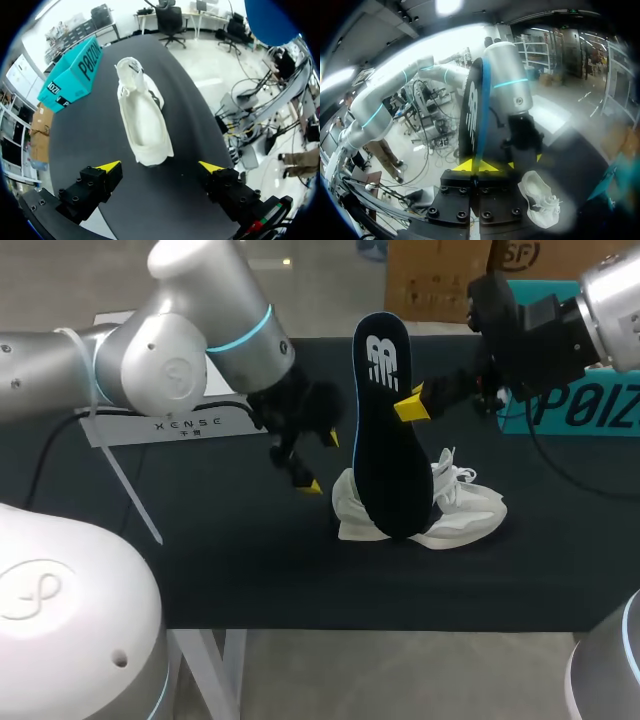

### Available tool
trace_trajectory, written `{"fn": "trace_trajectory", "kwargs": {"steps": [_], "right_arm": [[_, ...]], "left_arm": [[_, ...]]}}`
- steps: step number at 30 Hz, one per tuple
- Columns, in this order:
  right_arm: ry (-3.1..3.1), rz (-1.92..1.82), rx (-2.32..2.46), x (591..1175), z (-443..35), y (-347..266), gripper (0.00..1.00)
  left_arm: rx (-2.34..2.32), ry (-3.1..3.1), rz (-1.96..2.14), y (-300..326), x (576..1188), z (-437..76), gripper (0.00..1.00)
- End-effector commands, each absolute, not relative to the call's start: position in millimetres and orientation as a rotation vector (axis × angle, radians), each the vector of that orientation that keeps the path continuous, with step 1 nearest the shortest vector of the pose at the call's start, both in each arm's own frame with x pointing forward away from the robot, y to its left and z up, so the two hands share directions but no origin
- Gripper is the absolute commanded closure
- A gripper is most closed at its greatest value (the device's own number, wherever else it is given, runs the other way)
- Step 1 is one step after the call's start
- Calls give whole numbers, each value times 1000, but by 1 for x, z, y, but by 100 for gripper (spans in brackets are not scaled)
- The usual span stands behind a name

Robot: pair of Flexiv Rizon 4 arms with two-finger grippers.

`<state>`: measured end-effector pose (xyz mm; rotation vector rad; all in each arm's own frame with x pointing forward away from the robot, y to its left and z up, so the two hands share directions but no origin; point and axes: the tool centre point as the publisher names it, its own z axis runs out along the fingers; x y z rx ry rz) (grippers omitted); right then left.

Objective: Take the shoe out of the shoebox, open the shoe tongue, remove and reinsert the insole, then place the shoe into the shoebox

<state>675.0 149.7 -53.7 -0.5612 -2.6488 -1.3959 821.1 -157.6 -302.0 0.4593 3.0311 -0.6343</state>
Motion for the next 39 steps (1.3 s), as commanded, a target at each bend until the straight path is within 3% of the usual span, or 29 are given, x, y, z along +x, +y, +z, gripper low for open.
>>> {"fn": "trace_trajectory", "kwargs": {"steps": [1,11,25,39], "right_arm": [[-2649,-1392,-562,676,-55,152,100],[-2649,-1392,-562,676,-55,152,100],[-2738,-1386,-675,646,-12,128,100],[-2735,-1386,-668,645,-12,129,100]], "left_arm": [[457,3030,-615,-158,819,-302,0],[457,3030,-615,-158,819,-302,0],[457,3030,-615,-158,819,-302,0],[499,3004,-621,-169,827,-292,0]]}}
